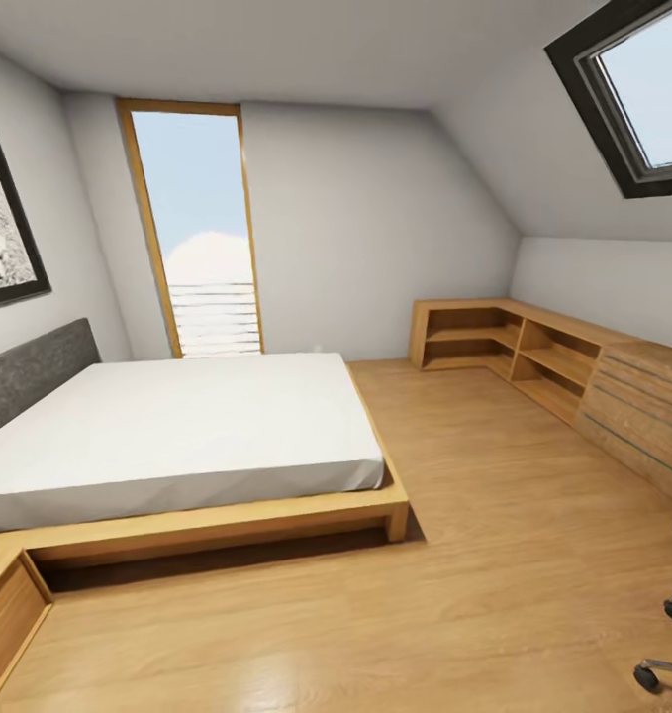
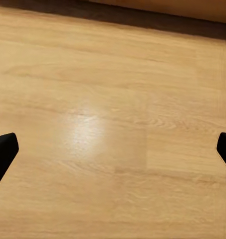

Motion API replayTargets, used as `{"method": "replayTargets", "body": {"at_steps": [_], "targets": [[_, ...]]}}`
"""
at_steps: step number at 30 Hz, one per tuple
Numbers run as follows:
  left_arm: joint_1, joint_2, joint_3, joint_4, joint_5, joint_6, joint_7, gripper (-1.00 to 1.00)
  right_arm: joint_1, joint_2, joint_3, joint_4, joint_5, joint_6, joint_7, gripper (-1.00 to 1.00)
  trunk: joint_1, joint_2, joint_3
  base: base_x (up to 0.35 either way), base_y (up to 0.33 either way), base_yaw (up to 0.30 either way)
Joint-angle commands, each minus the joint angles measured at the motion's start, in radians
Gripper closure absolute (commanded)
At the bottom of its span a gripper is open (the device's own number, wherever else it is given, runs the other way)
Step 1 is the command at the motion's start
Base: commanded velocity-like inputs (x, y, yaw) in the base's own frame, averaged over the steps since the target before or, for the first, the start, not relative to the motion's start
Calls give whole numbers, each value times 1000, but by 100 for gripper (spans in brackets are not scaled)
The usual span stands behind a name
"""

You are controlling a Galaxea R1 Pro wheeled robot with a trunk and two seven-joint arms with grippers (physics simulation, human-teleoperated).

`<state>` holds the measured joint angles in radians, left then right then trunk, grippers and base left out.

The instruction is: In the bedroom, organize the workspace by keeping the computer under the desk, ensuring the monitor is on the desk, placing the keyboard on the desk next to the monitor, placing the mouse on the desk next to the keyboard, moving the folder from the swivel chair onto the desk next to the mouse, stacking the notebook on top of the folder with the pen on top of the notebook, and positioning the swivel chair next to the desk.

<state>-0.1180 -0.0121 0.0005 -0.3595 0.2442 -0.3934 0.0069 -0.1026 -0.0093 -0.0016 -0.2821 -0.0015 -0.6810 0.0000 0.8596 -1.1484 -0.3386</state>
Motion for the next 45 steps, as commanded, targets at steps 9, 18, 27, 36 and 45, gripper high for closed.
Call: {"method": "replayTargets", "body": {"at_steps": [9,18,27,36,45], "targets": [[0,0,-2,13,0,-4,-1,-100,-1,-1,0,1,0,-2,0,-100,1,-1,-1,236,0,-298],[0,-2,-3,14,0,-5,-1,-100,-1,0,-1,1,-1,-2,0,-100,1,-1,-1,8,0,-288],[0,0,-2,14,0,-5,-1,-100,-1,0,-1,1,-1,-2,-1,-100,1,-1,-1,0,0,-281],[0,-2,-2,14,-3,-6,-2,-100,-1,1,-2,1,-3,-2,-1,-100,1,-1,-1,0,0,-276],[-1,-4,-18,14,-5,-15,-3,-100,-1,1,-2,1,-3,-1,-2,-100,1,-1,-1,0,0,-275]]}}
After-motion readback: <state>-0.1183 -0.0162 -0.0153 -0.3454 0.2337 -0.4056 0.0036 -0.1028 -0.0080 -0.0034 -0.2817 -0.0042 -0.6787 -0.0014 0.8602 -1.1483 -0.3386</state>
